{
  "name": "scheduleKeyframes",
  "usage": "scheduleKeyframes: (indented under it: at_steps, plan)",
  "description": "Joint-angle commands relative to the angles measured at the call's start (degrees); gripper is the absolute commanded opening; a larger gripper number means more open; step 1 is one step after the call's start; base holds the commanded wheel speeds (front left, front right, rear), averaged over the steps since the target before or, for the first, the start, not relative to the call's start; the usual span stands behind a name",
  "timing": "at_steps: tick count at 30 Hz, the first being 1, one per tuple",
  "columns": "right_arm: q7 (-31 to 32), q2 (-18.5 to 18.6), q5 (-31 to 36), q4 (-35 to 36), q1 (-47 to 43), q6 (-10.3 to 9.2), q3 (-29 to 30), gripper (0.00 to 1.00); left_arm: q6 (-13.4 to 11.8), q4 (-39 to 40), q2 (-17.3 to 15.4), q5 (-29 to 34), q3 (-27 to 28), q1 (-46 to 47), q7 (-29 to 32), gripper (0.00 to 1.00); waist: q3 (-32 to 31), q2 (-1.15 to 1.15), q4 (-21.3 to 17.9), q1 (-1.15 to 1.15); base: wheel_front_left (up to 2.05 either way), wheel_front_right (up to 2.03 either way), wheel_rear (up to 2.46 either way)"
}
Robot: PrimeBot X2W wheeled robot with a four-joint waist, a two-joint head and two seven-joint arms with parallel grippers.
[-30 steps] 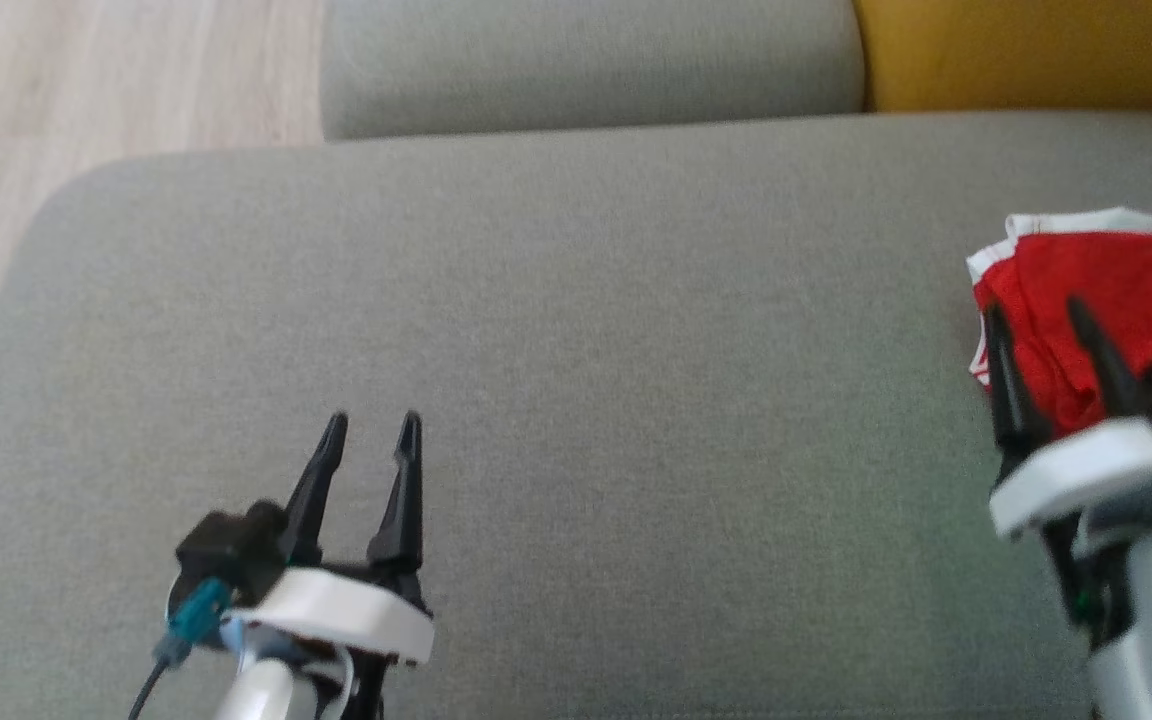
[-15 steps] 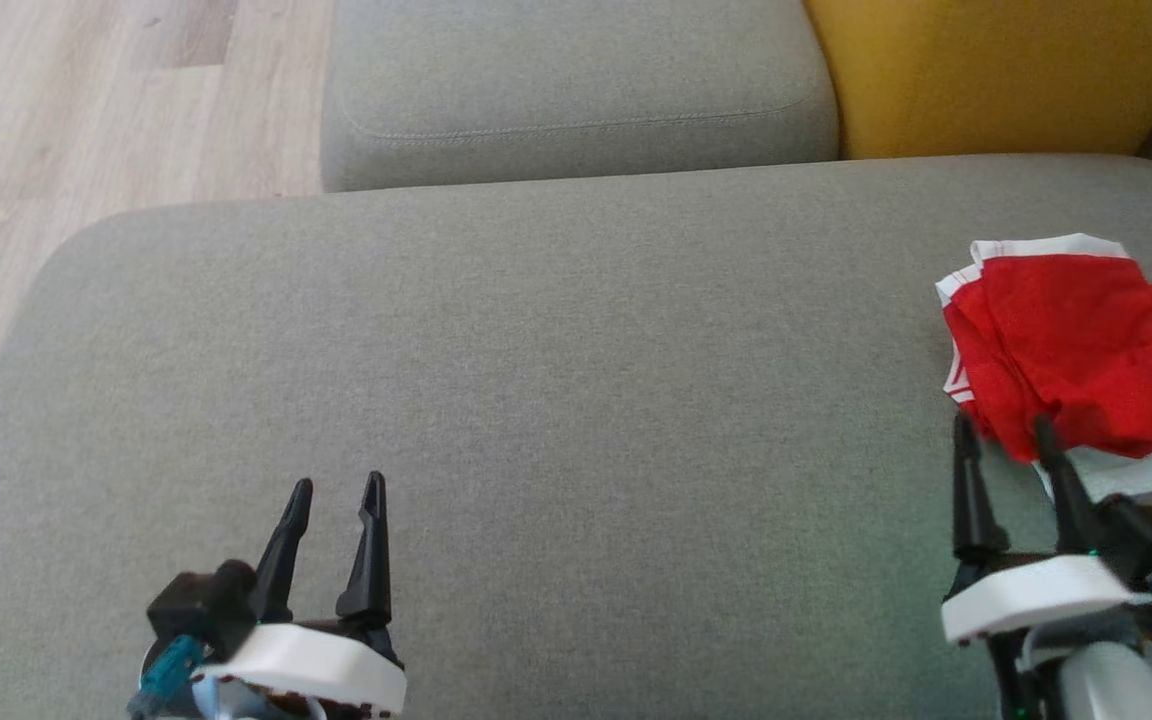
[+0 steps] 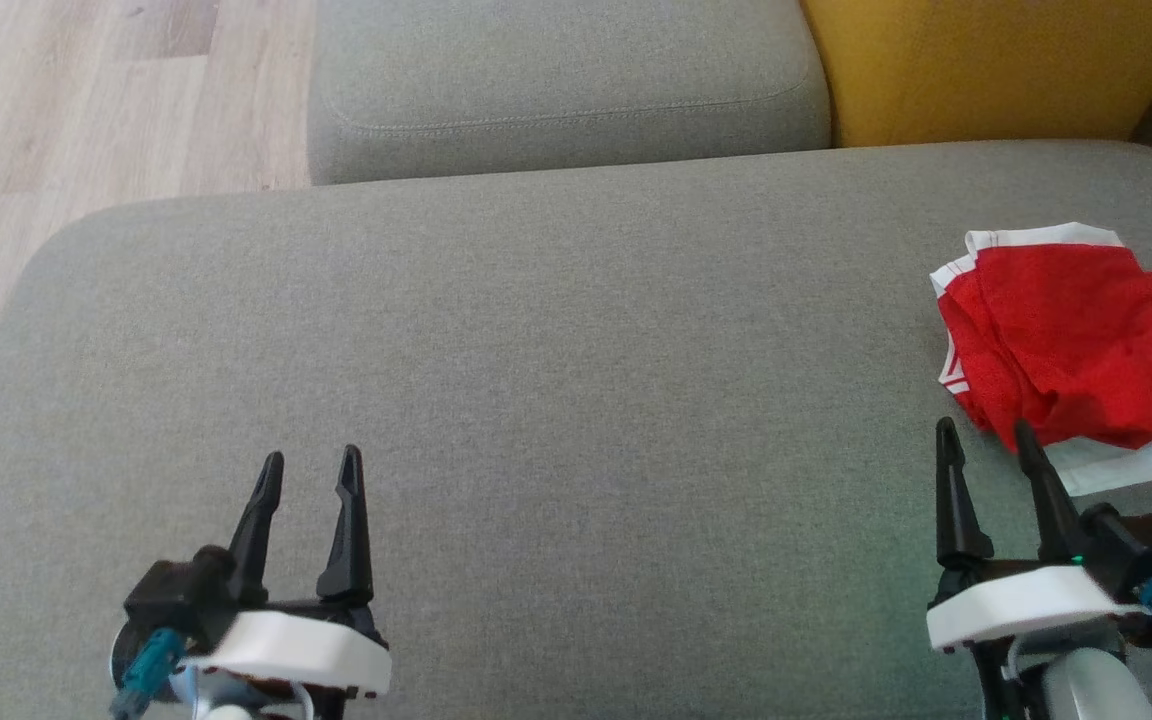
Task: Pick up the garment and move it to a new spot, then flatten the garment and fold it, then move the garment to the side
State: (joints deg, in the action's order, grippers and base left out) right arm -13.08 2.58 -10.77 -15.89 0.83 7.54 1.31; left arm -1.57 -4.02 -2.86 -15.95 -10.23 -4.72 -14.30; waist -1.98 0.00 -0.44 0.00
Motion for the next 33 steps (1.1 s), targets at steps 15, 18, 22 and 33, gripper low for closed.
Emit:
scheduleKeyframes:
  at_steps: [15,18,22,33]
  plan:
    - [-1.48,0.31,-0.26,1.13,2.48,-0.05,-1.76,1.0,2.23,4.22,-0.01,-2.17,4.35,0.8,-0.7,1.0,-0.16,0.0,-0.11,0.0,0.0,0.0,0.0]
    - [-1.57,0.31,-0.31,1.04,2.5,-0.05,-1.95,1.0,2.04,4.25,-0.01,-2.12,4.74,0.68,-0.7,1.0,-0.17,0.0,-0.06,0.0,0.0,0.0,0.0]
    - [-1.64,0.3,-0.07,0.94,2.56,-0.05,-2.26,1.0,1.86,4.31,-0.01,-2.22,5.05,0.59,-0.7,1.0,-0.14,0.0,0.03,0.0,0.0,0.0,0.0]
    - [-0.71,-0.04,-0.96,-3.58,-1.04,0.0,-0.82,0.0,2.14,-1.39,0.08,-5.31,3.27,-2.65,0.31,0.0,-0.15,0.0,0.04,0.0,0.0,0.0,0.0]
